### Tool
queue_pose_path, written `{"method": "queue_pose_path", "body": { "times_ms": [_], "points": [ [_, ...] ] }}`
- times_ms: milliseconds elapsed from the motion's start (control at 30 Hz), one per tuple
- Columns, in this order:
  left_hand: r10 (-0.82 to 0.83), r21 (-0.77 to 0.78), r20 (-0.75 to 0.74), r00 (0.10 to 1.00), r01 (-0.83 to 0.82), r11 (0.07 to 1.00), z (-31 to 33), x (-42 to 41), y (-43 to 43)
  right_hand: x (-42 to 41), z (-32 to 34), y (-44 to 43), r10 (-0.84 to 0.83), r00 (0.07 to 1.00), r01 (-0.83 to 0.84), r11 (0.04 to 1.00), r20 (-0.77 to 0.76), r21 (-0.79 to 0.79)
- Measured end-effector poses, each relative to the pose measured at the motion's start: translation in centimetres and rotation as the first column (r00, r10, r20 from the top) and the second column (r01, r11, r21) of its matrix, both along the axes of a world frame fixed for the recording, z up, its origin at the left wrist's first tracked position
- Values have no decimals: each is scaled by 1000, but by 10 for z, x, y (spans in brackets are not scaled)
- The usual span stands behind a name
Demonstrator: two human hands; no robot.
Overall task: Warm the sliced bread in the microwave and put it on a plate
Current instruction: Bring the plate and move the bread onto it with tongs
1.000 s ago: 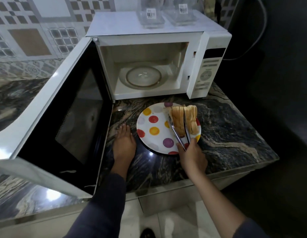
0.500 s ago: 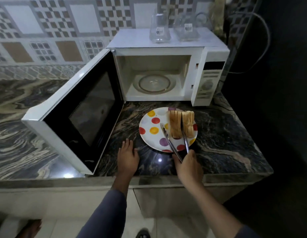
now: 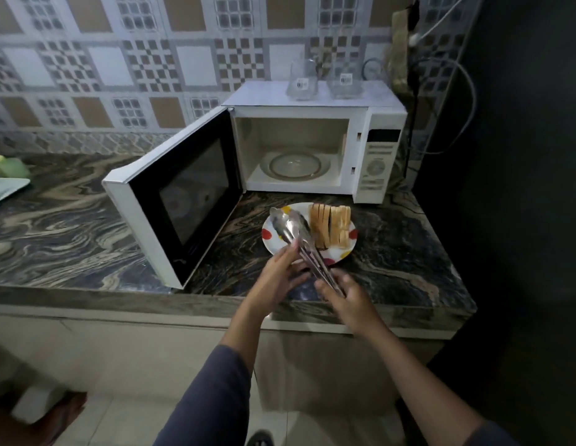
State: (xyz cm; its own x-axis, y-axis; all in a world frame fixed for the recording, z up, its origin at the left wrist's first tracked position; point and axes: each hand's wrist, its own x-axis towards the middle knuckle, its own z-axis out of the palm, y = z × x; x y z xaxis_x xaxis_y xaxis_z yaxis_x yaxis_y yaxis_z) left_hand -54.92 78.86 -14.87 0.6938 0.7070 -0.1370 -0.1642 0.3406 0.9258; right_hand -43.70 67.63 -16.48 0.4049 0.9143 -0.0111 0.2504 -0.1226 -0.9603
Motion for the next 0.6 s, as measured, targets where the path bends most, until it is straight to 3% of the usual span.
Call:
{"method": "queue_pose_path", "body": {
  "times_ms": [167,333,400,500,600],
  "points": [
    [71,-80,217,974,-55,995,21,5,-5,14,34,-13,97,995,-97,995,16,20],
    [209,-119,274,939,-182,976,39,19,-11,39,44,-17,25,992,-31,998,121,50],
    [275,-167,312,910,-232,958,41,21,-10,50,43,-20,-27,997,25,999,78,22],
    [343,-243,352,871,-269,932,39,21,-6,59,39,-27,-29,993,31,999,-117,11],
    [395,-276,332,856,-312,909,39,21,-5,62,38,-27,-88,982,98,994,-168,50]
  ]
}}
